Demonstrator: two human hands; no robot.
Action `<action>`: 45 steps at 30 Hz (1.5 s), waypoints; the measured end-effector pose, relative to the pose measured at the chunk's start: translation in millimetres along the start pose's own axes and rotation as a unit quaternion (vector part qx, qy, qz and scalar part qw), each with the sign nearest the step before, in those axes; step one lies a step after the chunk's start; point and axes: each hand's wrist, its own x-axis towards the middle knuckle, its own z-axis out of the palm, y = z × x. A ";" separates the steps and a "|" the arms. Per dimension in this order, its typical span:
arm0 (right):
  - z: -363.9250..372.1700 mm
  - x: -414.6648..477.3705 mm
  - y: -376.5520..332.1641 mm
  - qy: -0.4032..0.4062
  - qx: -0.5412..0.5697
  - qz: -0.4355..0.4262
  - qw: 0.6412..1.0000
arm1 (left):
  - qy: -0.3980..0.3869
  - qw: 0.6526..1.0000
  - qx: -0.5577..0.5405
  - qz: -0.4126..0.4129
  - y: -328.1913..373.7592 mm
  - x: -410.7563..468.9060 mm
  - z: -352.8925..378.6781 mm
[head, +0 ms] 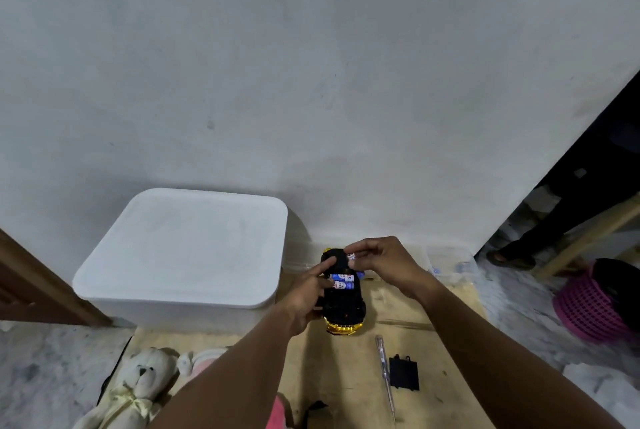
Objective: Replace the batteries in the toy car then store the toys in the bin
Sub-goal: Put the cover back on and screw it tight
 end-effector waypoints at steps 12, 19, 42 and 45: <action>17.5 -12.6 23.7 0.111 -0.101 -0.041 0.988 | -0.010 0.998 -0.065 0.003 9.8 -9.8 1.4; 20.9 -16.7 23.8 0.111 -0.090 -0.049 0.989 | -0.026 0.994 -0.110 0.006 13.1 -14.7 -2.3; 32.3 -17.4 25.1 0.025 0.199 0.177 0.964 | -0.020 0.994 -0.104 0.038 5.8 -11.7 -0.3; 30.2 -13.8 25.7 0.021 0.170 0.189 0.967 | -0.013 0.994 -0.102 0.039 3.9 -10.1 1.0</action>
